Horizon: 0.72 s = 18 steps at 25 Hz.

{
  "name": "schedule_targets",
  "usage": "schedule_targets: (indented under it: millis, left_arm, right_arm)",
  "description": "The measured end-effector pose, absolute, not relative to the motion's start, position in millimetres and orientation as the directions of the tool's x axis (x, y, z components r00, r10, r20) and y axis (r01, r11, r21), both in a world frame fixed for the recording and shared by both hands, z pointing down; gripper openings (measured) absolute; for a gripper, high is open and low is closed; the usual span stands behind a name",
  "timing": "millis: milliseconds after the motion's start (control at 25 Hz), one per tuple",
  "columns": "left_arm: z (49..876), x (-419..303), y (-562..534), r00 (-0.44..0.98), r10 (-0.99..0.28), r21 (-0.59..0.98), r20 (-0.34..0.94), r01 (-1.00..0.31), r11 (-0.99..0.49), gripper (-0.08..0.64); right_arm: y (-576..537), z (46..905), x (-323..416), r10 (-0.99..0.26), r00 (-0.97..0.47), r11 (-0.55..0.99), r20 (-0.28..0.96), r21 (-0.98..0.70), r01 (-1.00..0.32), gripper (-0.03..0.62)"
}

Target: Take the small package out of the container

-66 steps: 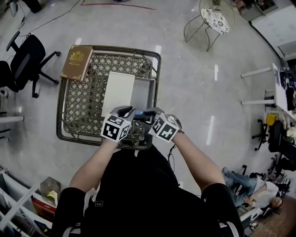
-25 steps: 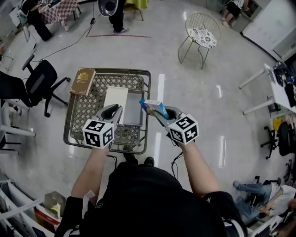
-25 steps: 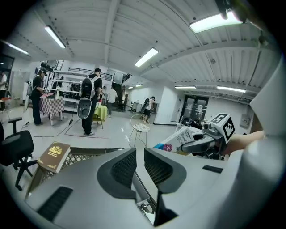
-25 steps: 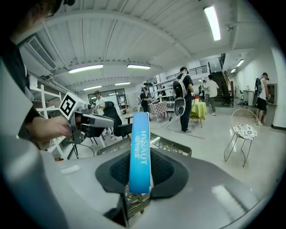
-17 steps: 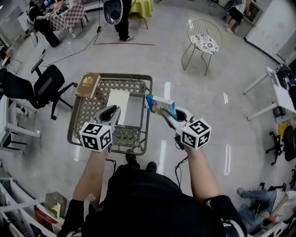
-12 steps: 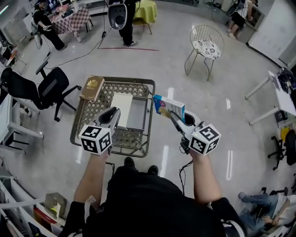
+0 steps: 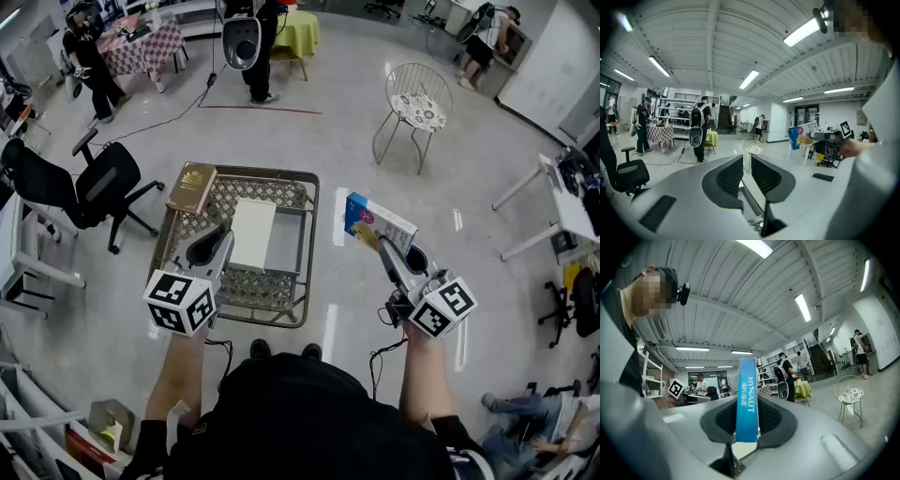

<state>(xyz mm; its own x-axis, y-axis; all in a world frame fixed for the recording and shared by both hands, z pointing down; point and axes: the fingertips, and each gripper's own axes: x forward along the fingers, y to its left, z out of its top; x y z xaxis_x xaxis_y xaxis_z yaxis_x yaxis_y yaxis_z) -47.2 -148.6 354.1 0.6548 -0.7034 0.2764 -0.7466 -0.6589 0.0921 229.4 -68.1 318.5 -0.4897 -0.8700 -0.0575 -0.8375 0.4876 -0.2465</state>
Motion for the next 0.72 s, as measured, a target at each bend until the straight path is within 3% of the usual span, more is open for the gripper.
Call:
schedule_targets:
  millis: [720]
  left_arm:
    - [340, -63, -168, 0.671, -0.697, 0.098, 0.251, -0.734, -0.672, 0.055]
  right_arm:
    - [-78, 302, 214, -0.909, -0.411, 0.418, -0.077, -0.169, -0.893, 0.08]
